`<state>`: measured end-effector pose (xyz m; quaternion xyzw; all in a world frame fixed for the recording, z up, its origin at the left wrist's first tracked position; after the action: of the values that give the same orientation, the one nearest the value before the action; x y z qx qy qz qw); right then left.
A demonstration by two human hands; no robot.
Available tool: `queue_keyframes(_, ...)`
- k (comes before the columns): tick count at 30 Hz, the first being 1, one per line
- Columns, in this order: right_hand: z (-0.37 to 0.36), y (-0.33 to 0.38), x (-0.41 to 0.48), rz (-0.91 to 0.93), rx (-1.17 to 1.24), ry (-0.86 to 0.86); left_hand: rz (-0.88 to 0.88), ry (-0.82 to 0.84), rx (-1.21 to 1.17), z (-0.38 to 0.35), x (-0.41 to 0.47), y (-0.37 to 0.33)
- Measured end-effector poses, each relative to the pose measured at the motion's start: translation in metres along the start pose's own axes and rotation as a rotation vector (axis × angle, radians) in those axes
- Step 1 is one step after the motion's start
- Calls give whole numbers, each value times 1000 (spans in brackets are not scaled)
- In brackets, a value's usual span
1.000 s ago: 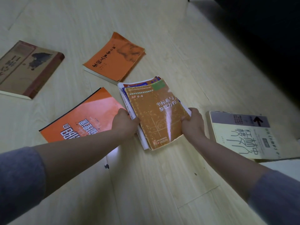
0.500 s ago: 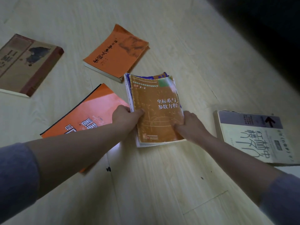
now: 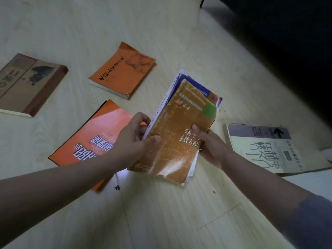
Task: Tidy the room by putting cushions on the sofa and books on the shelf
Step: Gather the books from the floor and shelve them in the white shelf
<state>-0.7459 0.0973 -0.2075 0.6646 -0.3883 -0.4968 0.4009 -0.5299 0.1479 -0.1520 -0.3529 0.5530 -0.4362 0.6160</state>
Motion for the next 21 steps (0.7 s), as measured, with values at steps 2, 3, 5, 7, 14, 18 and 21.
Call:
queue_keyframes(2, 4, 13, -4, 140, 2, -152, -26, -23, 12, 1, 0, -4)
queue_keyframes(3, 3, 25, -9, 215, -54, -213, -36, -43, 17, 1, 0, -6)
queue_keyframes(5, 1, 53, -19, 367, -208, -298, -71, -89, 5, 1, -1, -13)
queue_keyframes(7, -1, 77, -31, 508, -281, -333, -109, -147, 6, 2, -2, -20)
queue_keyframes(14, -13, 62, -48, 487, -316, -292, -117, -158, 123, -9, 4, -24)
queue_keyframes(18, -8, 60, -48, 445, -368, -227, -18, -66, 74, -16, 10, -27)
queue_keyframes(21, -1, 54, -48, 409, -414, -225, -1, -39, 45, -17, 13, -25)
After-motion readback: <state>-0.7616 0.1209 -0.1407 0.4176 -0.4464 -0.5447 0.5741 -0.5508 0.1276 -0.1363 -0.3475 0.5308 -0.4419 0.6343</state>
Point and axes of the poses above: each hand's wrist, its own x-axis towards the middle knuckle, its own z-axis out of the back of the hand, y = z × x, the point moved 5 cm from there along x, towards the middle knuckle, and after that the axes turned 11 degrees about z, right-handed, at the moved point
